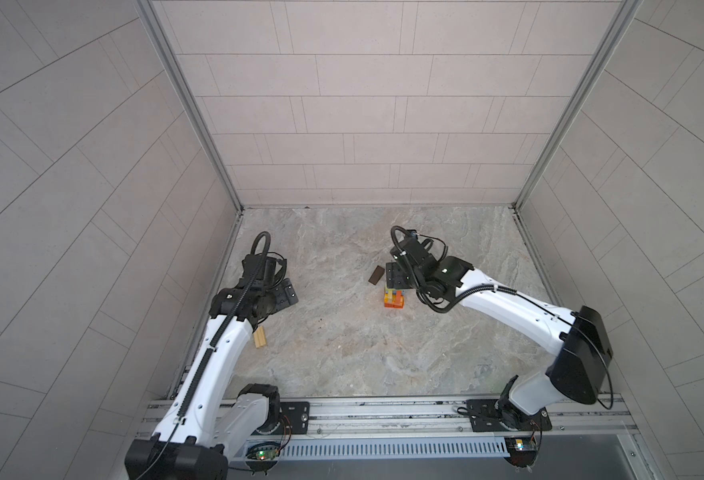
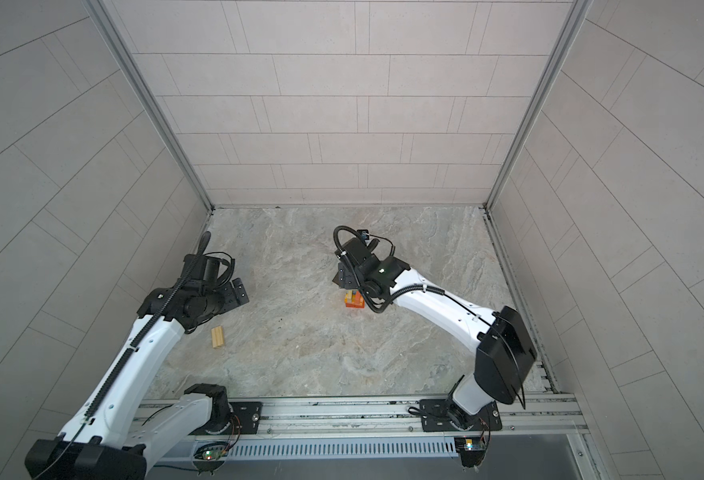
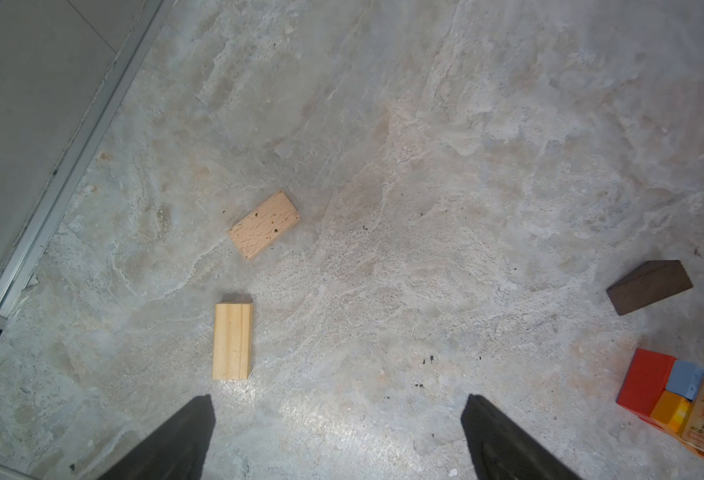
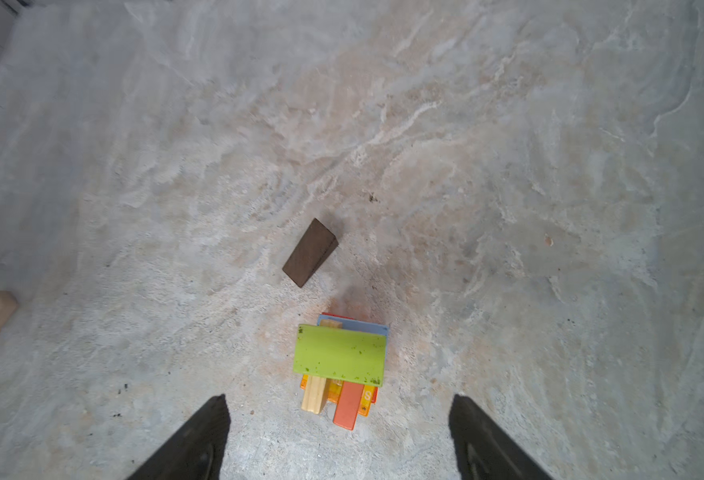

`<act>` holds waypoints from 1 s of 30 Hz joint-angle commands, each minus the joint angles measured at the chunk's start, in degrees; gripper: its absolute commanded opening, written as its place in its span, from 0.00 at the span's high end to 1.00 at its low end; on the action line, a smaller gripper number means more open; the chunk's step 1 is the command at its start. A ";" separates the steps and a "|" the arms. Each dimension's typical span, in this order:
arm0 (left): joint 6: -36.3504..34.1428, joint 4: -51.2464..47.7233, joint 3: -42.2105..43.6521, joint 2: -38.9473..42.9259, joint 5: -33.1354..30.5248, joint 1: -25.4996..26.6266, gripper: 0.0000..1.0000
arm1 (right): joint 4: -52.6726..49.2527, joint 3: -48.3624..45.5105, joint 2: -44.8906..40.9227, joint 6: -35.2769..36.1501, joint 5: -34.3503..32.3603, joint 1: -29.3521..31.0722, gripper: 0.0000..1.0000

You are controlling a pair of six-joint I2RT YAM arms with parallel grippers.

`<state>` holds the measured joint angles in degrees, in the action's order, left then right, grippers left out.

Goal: Build the wood block tower
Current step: 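Open the right gripper and lift it away while the left reaches toward the wood blocks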

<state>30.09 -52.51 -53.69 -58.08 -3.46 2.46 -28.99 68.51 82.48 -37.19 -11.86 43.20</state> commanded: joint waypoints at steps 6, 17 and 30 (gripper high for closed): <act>3.00 -4.23 -0.63 -4.09 6.70 -14.41 0.00 | 27.86 -25.70 -19.70 4.47 8.05 -6.31 0.00; 2.92 -5.97 -3.79 -11.03 -0.52 -21.58 0.21 | 41.55 -39.17 -19.98 -6.98 18.98 -9.65 0.00; -3.63 -5.83 -4.94 -20.49 7.38 -23.65 0.49 | 48.54 -44.16 -22.61 -11.16 20.27 -12.25 0.00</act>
<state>28.40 -57.23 -57.93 -78.50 0.89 -21.43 18.94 23.97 61.71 -47.88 9.47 31.62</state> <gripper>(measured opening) 0.503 0.996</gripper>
